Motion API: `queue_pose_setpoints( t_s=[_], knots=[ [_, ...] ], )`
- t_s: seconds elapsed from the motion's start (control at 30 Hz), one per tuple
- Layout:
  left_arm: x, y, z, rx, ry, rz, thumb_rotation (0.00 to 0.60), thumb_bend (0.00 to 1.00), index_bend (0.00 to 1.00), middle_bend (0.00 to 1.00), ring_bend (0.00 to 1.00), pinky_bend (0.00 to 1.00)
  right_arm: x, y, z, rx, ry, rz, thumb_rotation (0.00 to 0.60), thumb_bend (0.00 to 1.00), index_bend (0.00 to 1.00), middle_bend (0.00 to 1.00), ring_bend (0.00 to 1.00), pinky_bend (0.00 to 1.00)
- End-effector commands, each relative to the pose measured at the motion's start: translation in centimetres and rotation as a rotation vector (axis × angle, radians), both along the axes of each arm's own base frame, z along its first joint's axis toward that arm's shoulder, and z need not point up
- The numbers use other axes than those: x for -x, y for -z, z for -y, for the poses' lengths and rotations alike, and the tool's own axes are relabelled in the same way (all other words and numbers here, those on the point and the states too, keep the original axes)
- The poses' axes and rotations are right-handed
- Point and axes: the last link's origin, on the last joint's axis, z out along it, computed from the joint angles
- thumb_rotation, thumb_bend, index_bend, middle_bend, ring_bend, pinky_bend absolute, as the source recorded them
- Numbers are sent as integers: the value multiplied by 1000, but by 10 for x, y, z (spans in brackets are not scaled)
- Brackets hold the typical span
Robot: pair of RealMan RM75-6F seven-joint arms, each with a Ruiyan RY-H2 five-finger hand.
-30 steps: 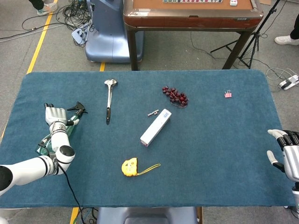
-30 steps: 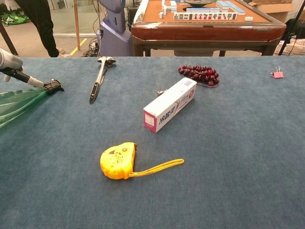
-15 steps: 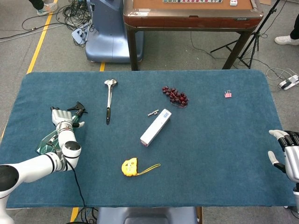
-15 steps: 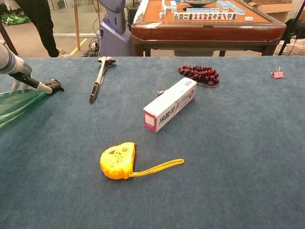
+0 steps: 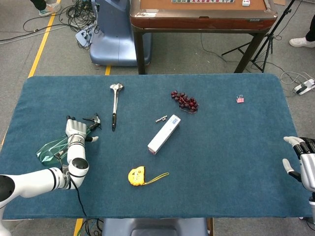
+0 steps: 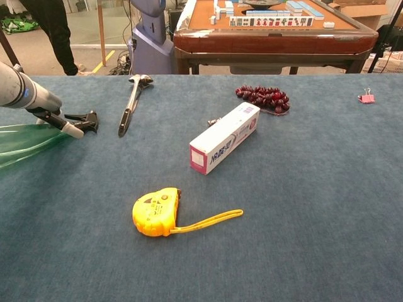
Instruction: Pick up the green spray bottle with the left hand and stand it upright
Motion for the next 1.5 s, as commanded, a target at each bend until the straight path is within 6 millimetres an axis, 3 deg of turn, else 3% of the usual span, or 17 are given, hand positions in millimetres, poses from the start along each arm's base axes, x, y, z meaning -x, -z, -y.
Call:
queue_pose_setpoints(
  t_s=[0.03, 0.43, 0.97, 1.23, 1.33, 1.5],
  knots=[
    [1, 0, 8, 4, 56, -35, 0, 53, 210, 245, 41, 0, 0, 0, 0, 0, -1, 1, 600, 293, 278, 290, 202, 220],
    [19, -2, 4, -33, 52, -82, 7, 53, 226, 253, 83, 0, 1, 0, -1, -1, 2, 7, 600, 294, 278, 291, 202, 220],
    [31, 9, -3, -44, 60, -92, 157, 67, 285, 312, 138, 0, 1, -2, -4, 7, 5, 6, 600, 294, 278, 293, 202, 220],
    [31, 6, -8, -68, 113, -43, 246, 189, 373, 398, 219, 0, 0, -2, -4, 8, 6, 9, 600, 294, 278, 295, 202, 220],
    [32, 5, -9, -77, 129, -12, 258, 280, 412, 436, 251, 0, 1, -2, -4, 8, 6, 10, 600, 293, 278, 295, 202, 220],
    [35, -1, -12, -98, 183, 36, 332, 424, 478, 509, 309, 0, 0, -3, -5, 11, 5, 11, 600, 294, 278, 296, 202, 220]
  ],
)
